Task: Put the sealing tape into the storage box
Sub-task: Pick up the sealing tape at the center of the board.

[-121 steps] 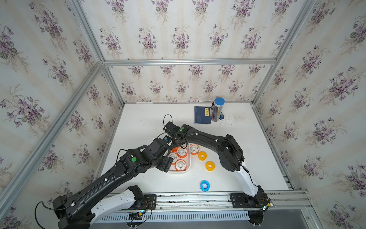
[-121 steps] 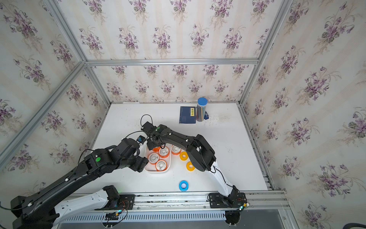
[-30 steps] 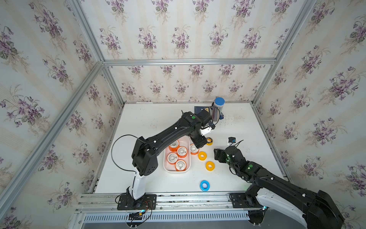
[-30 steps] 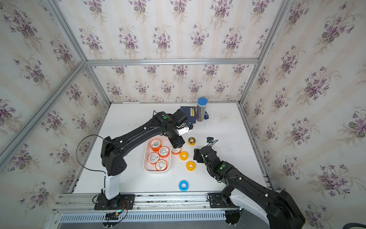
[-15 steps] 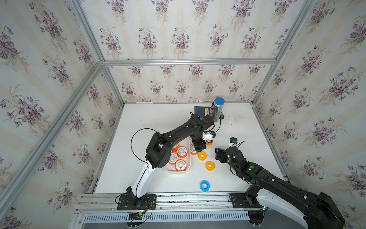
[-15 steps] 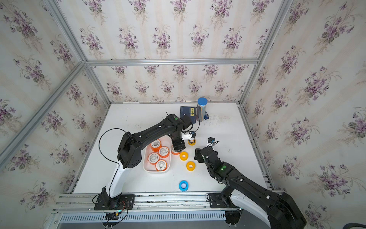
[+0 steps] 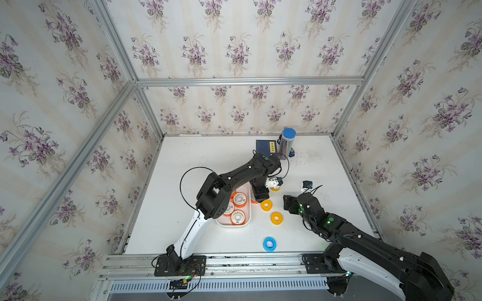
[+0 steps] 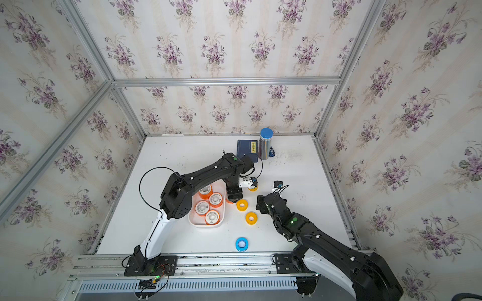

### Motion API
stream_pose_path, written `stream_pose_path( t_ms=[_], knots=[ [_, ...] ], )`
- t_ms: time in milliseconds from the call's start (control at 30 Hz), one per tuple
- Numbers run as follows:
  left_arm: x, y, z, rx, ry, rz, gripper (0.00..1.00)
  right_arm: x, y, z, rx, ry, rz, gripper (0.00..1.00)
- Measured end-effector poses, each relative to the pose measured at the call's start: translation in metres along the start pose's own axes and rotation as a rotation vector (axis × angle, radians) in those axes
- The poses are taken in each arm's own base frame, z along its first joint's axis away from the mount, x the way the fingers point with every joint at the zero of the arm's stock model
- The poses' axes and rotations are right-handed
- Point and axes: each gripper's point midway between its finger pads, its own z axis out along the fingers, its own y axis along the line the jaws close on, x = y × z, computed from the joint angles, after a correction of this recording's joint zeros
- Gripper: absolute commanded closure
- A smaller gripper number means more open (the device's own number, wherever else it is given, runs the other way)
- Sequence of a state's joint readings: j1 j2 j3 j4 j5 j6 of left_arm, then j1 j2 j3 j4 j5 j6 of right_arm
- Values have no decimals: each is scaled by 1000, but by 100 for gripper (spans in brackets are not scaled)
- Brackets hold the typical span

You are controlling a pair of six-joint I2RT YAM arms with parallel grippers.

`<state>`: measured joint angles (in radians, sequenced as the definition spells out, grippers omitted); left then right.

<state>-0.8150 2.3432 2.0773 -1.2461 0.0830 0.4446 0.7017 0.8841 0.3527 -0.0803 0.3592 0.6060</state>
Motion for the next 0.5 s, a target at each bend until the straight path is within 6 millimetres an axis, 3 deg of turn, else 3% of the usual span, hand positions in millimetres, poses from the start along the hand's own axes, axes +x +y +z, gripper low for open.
stream_pose_path(
  t_ms=[300,500],
  knots=[
    [3,1,15,11,23,-4,15,2,0,1,4,7,-3,11],
    [2,2,17,8,18,-5,21,2,0,2,8,13,-5,11]
  ],
)
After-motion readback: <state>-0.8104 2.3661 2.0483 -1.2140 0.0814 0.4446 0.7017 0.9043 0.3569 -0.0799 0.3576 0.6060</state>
